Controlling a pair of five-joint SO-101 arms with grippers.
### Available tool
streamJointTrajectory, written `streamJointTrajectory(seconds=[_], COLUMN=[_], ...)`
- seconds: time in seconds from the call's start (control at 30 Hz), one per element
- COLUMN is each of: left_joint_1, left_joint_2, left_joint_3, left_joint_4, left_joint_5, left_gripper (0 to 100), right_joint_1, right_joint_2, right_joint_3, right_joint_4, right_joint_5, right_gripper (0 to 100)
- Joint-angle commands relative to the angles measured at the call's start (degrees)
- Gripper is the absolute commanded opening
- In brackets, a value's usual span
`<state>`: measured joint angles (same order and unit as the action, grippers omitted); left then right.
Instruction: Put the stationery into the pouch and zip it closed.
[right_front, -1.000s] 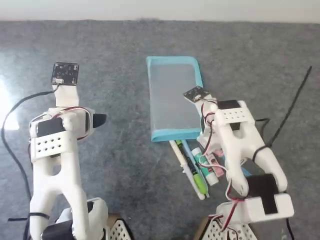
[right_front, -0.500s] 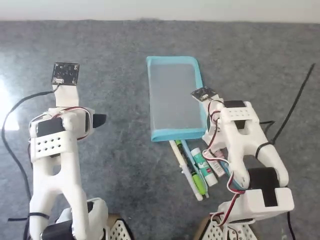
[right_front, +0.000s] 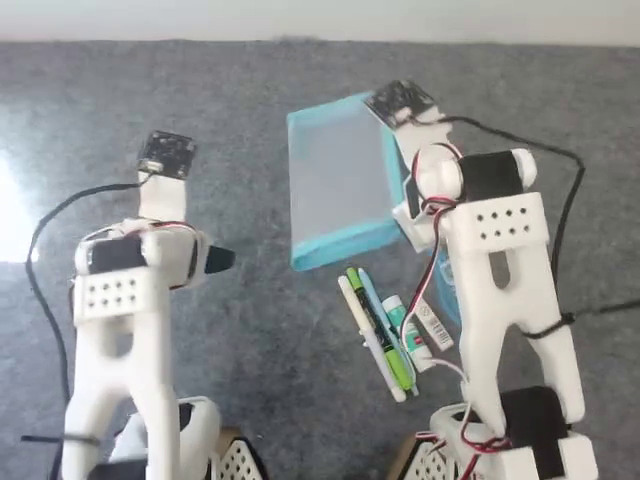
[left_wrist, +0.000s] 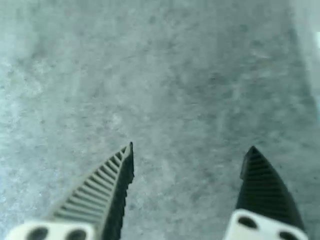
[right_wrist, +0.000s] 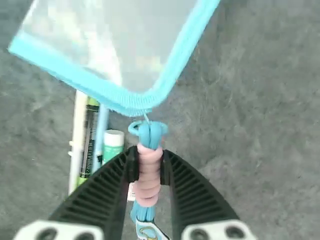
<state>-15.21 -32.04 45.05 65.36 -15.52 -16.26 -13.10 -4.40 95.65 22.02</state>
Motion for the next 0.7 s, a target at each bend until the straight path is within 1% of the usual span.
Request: streamJointTrajectory(seconds=[0.0,0.07,0.13,0.23,0.3,0.37,0.5,0.6,0.67], left_joint_1=[8.4,10.8,11.3,11.7,11.7,11.7,14.6,16.1,16.1], left_joint_2=[-16.8,-25.5,-33.8,-43.6,-47.6,-49.1,-47.8,-46.8,-46.2], left_joint_3=[2.6,6.1,10.9,18.6,22.5,25.3,26.9,26.9,27.7], left_joint_4=[3.1,3.9,3.2,0.2,-2.1,-4.0,-5.5,-5.7,-7.5], left_joint_5=[-0.5,1.3,2.5,2.9,3.8,4.7,6.2,8.4,9.5], left_gripper=[36,38,39,40,40,40,40,40,40], right_joint_1=[-2.9,-3.9,-4.5,-5.0,-5.8,-7.4,-10.0,-10.1,-10.1], right_joint_2=[-3.6,-3.5,-3.6,-3.9,-3.8,-3.4,-3.3,-3.3,-3.3], right_joint_3=[-8.1,-9.1,-9.4,-10.9,-12.7,-15.2,-19.1,-20.5,-21.1], right_joint_4=[3.4,4.1,4.1,4.2,4.7,6.3,6.9,6.9,6.9], right_joint_5=[-1.4,-1.4,-1.5,-3.0,-3.3,-3.3,-4.5,-6.2,-7.0], right_gripper=[0.7,0.7,0.7,0.7,0.7,0.7,0.7,0.7,0.7])
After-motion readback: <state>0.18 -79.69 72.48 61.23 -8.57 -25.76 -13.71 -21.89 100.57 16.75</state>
